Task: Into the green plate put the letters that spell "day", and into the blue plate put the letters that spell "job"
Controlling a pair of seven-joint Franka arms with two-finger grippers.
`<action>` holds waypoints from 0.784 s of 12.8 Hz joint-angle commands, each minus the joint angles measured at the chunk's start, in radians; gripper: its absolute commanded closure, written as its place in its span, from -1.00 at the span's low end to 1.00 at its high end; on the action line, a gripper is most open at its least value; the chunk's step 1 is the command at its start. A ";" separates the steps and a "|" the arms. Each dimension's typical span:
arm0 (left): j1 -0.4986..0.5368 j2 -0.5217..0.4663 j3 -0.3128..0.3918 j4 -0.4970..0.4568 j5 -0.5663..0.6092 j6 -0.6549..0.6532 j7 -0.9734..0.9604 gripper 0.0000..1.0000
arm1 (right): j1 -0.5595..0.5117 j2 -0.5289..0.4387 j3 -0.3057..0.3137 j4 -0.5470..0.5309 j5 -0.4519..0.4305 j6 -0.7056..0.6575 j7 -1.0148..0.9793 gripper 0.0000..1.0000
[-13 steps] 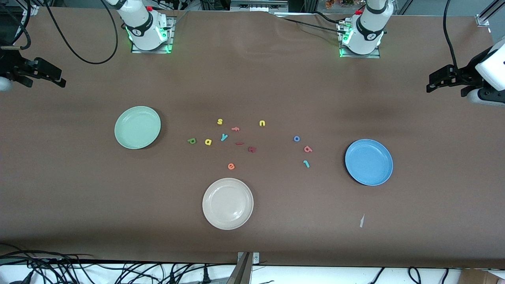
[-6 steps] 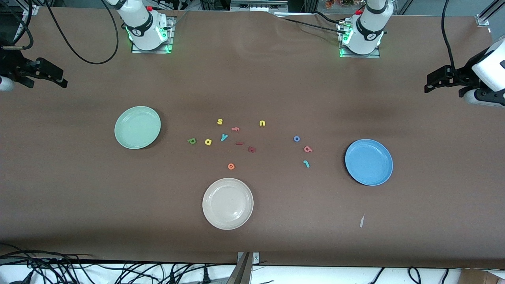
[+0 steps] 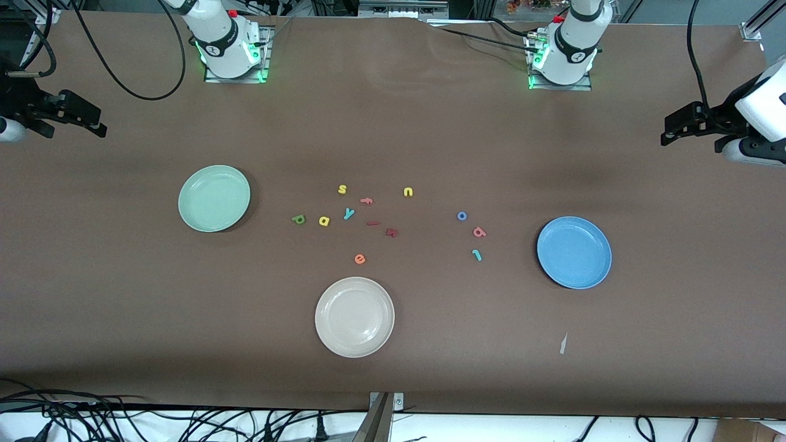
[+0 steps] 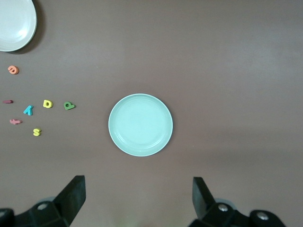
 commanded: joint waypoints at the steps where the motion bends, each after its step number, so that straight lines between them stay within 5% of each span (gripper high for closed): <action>1: -0.002 0.022 0.003 0.035 -0.024 -0.005 -0.007 -1.00 | 0.005 0.005 0.002 0.026 -0.017 -0.016 0.005 -1.00; 10: -0.004 0.022 0.000 0.035 -0.023 -0.005 -0.007 -1.00 | 0.016 0.005 0.002 0.028 -0.020 -0.014 0.007 -1.00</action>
